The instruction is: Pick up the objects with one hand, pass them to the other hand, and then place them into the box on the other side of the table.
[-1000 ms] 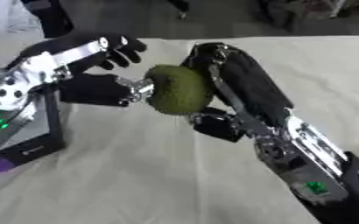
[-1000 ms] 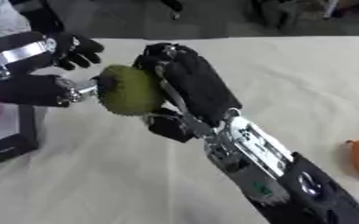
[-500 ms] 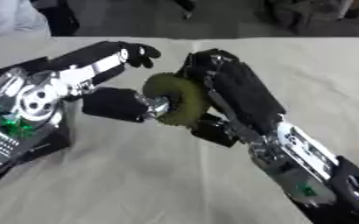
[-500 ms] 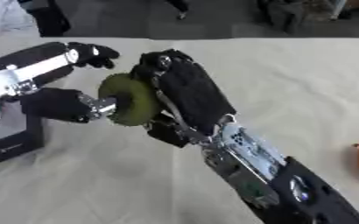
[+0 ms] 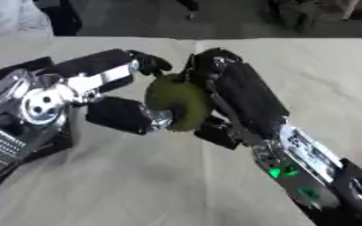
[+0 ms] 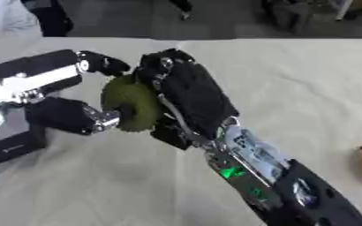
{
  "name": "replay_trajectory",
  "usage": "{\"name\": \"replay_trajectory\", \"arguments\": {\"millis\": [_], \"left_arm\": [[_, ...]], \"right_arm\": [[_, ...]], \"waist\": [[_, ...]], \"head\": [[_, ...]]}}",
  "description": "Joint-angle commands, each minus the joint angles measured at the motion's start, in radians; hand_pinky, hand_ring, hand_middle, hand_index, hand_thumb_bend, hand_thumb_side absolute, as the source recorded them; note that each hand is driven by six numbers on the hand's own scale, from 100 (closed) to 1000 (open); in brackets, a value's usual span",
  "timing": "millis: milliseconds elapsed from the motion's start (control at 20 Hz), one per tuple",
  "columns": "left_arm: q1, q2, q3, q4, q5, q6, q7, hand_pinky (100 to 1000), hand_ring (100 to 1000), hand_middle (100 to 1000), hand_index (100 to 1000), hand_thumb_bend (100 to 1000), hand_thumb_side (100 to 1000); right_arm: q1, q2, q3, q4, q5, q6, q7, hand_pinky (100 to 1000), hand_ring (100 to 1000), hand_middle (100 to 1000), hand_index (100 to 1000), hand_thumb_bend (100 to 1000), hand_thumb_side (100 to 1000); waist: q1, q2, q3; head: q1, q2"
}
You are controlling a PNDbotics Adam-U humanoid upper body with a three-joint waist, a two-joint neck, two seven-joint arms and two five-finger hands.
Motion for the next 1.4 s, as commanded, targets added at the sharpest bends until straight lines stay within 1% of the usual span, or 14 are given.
{"name": "replay_trajectory", "arguments": {"millis": [50,300,500,550,650,750,800,950,1150,1200,1250,1300,1350,1400], "left_arm": [[-0.013,0.010,-0.006,0.014,-0.012,0.177,-0.222,961,929,813,938,569,688],[-0.017,0.000,-0.009,0.037,-0.018,0.169,-0.242,932,909,779,906,536,685],[-0.018,-0.008,-0.002,0.043,-0.004,0.179,-0.226,894,854,665,818,470,655],[-0.017,-0.011,0.007,0.038,0.005,0.186,-0.204,889,820,624,795,413,642],[-0.015,-0.017,0.025,0.022,0.050,0.204,-0.131,868,780,594,774,321,624],[-0.013,-0.022,0.040,0.003,0.132,0.215,-0.031,837,741,562,744,160,608],[-0.012,-0.023,0.044,-0.002,0.184,0.217,0.025,826,733,556,739,110,614],[-0.009,-0.024,0.045,-0.011,0.346,0.187,0.193,808,696,528,708,100,646],[-0.006,-0.020,0.024,-0.013,0.515,0.103,0.350,802,676,507,685,100,508],[-0.006,-0.019,0.018,-0.009,0.541,0.092,0.370,787,653,478,650,100,442],[-0.006,-0.019,0.012,-0.003,0.558,0.090,0.386,769,623,446,605,100,407],[-0.006,-0.019,0.007,0.003,0.567,0.092,0.398,769,623,446,605,100,407],[-0.006,-0.020,0.003,0.011,0.569,0.102,0.408,720,537,351,491,100,372],[-0.006,-0.020,-0.001,0.021,0.564,0.117,0.416,712,525,337,474,100,355]], "right_arm": [[-0.025,0.004,-0.008,-0.029,0.036,-0.019,-0.041,720,587,488,564,100,100],[-0.024,0.006,-0.003,-0.024,0.051,-0.039,-0.082,714,585,488,563,100,100],[-0.024,0.006,-0.001,-0.019,0.045,-0.048,-0.102,712,585,487,563,100,100],[-0.024,0.007,-0.001,-0.016,0.043,-0.048,-0.101,711,584,487,563,100,100],[-0.022,0.007,0.001,-0.010,0.039,-0.049,-0.096,710,583,486,563,100,100],[-0.020,0.006,0.003,-0.005,0.036,-0.050,-0.087,710,583,486,563,100,100],[-0.019,0.006,0.003,-0.004,0.034,-0.050,-0.083,710,583,486,563,100,100],[-0.018,0.005,0.004,-0.003,0.032,-0.052,-0.072,713,584,487,564,100,100],[-0.017,0.005,0.005,-0.003,0.031,-0.056,-0.057,717,590,490,567,100,100],[-0.017,0.004,0.005,-0.003,0.030,-0.057,-0.057,725,595,497,573,100,100],[-0.016,0.004,0.005,-0.003,0.029,-0.056,-0.057,733,599,501,577,100,100],[-0.016,0.004,0.005,-0.003,0.028,-0.055,-0.059,733,599,501,577,100,100],[-0.016,0.004,0.005,-0.002,0.026,-0.053,-0.060,743,609,517,593,100,100],[-0.015,0.003,0.006,0.000,0.024,-0.051,-0.061,744,612,523,600,100,100]], "waist": [[0.003,-0.021,-0.001],[0.003,-0.020,-0.001],[0.002,-0.020,-0.001],[0.002,-0.019,0.000],[0.001,-0.019,0.000],[0.000,-0.019,0.001],[-0.001,-0.019,0.001],[-0.001,-0.018,0.001],[-0.001,-0.017,0.000],[-0.001,-0.016,0.000],[-0.001,-0.016,-0.001],[-0.001,-0.016,-0.001],[-0.001,-0.016,-0.002],[-0.002,-0.015,-0.003]], "head": [[0.004,-0.009],[0.007,-0.014],[0.007,-0.012],[0.005,-0.011],[0.000,-0.011],[-0.002,-0.011],[-0.003,-0.012],[-0.002,-0.011],[0.000,-0.010],[0.001,-0.010],[0.002,-0.011],[0.003,-0.011],[0.005,-0.011],[0.006,-0.012]]}}
